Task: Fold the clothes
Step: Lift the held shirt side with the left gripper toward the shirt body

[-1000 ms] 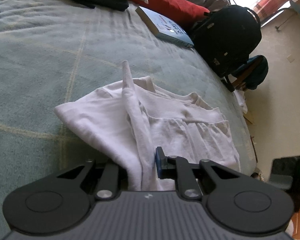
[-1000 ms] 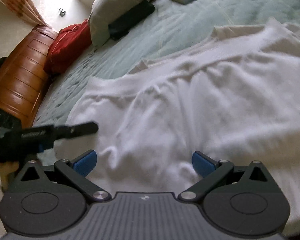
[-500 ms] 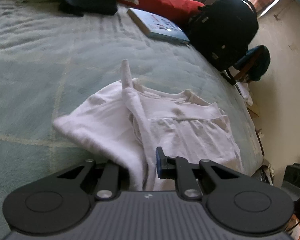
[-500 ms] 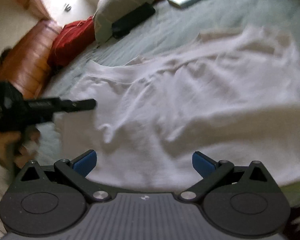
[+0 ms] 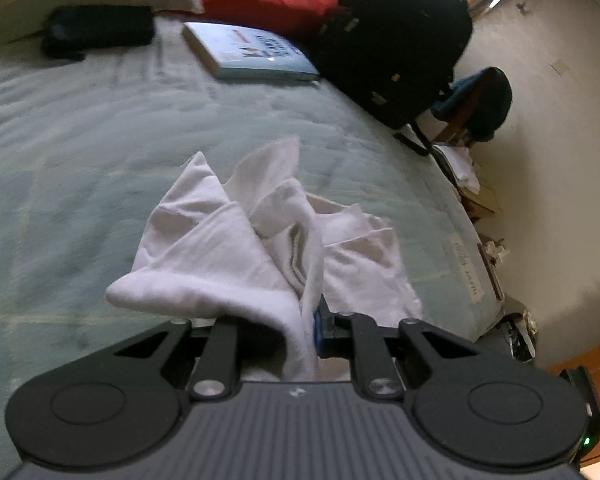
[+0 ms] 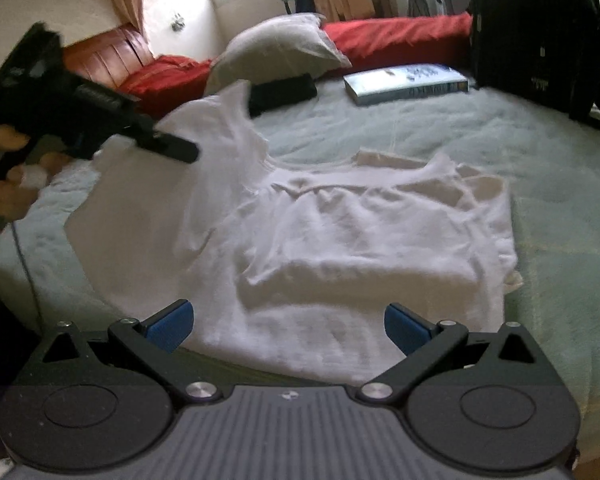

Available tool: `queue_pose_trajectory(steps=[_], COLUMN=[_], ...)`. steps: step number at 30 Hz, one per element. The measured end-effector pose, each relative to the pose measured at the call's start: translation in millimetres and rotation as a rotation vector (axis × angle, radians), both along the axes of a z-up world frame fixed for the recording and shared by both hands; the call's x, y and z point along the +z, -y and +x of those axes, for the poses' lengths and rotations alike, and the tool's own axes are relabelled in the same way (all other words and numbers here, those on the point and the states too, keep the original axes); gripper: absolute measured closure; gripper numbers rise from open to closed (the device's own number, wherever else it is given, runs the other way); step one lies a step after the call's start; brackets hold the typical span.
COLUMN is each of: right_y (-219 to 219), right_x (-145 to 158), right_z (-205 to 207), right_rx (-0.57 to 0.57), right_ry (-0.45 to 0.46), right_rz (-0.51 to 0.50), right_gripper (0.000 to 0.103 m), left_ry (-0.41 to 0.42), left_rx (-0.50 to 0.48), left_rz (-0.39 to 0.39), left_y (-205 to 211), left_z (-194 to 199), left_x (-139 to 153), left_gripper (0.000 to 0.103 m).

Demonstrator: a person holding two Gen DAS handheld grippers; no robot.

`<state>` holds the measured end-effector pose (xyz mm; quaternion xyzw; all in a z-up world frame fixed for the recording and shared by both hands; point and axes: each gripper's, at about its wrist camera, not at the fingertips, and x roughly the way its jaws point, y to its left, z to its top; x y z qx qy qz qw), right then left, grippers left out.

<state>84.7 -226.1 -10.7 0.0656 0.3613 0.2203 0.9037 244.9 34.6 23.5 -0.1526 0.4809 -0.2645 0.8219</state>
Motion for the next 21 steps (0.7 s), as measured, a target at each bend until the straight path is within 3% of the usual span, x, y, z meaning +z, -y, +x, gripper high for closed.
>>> queue_pose_trajectory(steps=[12, 21], right_y=[51, 68], right_x=[8, 8], right_z=[-31, -40], right_rx=[-0.041, -0.062], right_ry=[0.093, 0.111], right_rz=[0.099, 0.127], right_gripper=[0.000, 0.000], left_ry=[-0.024, -0.064], left_rx=[-0.056, -0.075], left_rz=[-0.010, 0.021], left_y=[89, 145], left_z=[21, 34], left_x=[9, -5], left_gripper=[0.088, 0.088])
